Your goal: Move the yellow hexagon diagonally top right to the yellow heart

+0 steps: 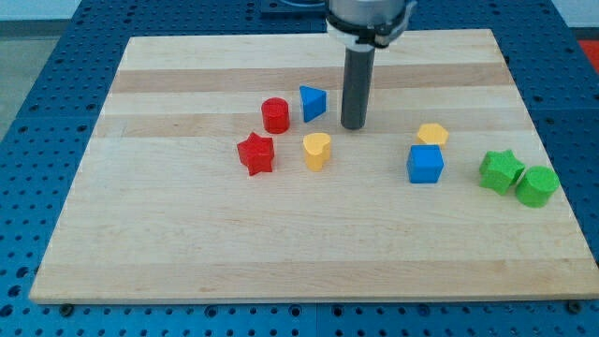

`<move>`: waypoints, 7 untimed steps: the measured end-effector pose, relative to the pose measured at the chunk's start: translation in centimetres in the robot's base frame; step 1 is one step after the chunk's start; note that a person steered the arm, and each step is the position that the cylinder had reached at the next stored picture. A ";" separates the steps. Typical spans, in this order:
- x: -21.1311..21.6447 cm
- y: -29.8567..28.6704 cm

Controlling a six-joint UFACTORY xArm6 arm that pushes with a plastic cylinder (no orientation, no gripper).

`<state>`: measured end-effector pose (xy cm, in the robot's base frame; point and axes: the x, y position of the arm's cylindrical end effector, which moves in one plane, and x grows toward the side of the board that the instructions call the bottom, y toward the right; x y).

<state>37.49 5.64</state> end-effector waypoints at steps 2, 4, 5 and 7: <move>-5.1 4.2; -7.2 9.4; -7.0 10.8; -4.4 12.1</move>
<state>33.09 17.69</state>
